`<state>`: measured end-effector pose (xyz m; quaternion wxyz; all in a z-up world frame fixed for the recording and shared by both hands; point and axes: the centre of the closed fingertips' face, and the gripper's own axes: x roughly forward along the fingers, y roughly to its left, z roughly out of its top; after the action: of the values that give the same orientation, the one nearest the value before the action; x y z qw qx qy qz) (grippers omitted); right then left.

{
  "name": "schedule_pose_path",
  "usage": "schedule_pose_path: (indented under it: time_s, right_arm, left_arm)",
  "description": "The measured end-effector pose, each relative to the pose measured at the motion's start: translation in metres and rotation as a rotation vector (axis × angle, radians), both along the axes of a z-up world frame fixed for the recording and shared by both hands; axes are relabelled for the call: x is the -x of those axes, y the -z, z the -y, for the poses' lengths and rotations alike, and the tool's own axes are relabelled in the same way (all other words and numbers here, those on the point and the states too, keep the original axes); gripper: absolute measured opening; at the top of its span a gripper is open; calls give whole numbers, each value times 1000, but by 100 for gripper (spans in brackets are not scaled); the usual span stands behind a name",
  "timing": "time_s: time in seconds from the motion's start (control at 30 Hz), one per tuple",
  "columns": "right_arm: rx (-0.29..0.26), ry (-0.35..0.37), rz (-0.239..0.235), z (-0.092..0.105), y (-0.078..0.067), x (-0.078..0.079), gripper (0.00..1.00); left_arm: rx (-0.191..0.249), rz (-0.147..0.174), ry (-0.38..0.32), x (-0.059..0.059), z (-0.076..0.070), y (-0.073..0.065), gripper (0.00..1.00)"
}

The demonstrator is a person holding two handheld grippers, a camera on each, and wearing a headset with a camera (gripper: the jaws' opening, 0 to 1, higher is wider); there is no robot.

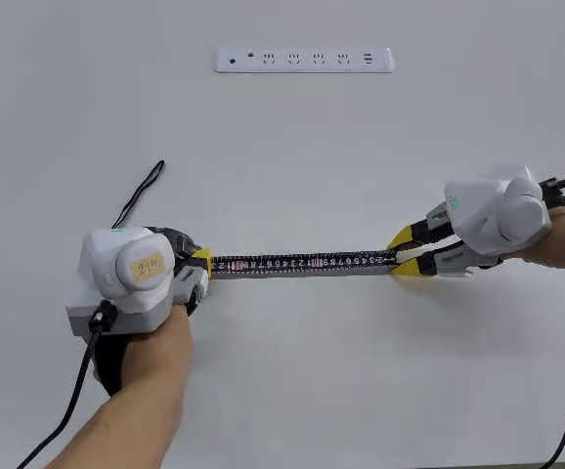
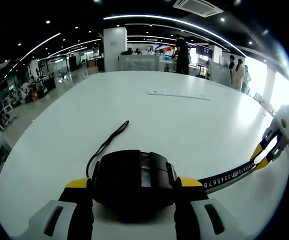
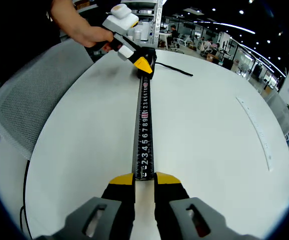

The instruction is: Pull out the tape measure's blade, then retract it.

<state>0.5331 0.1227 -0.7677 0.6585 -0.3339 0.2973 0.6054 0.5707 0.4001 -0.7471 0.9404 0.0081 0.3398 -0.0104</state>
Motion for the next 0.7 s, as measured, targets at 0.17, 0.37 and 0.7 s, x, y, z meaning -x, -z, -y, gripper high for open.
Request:
schedule_pose_path:
  time_s: [0.17, 0.37, 0.7]
  right_arm:
    - [2, -3, 2, 0, 0, 1, 12]
    - [-1, 6, 1, 1, -3, 0, 12]
    - [-4, -1, -4, -5, -3, 2, 12]
  left_arm:
    - [6, -3, 6, 1, 0, 0, 62]
    - [20, -3, 5, 1, -1, 0, 62]
    - [25, -10, 17, 1, 0, -1, 62]
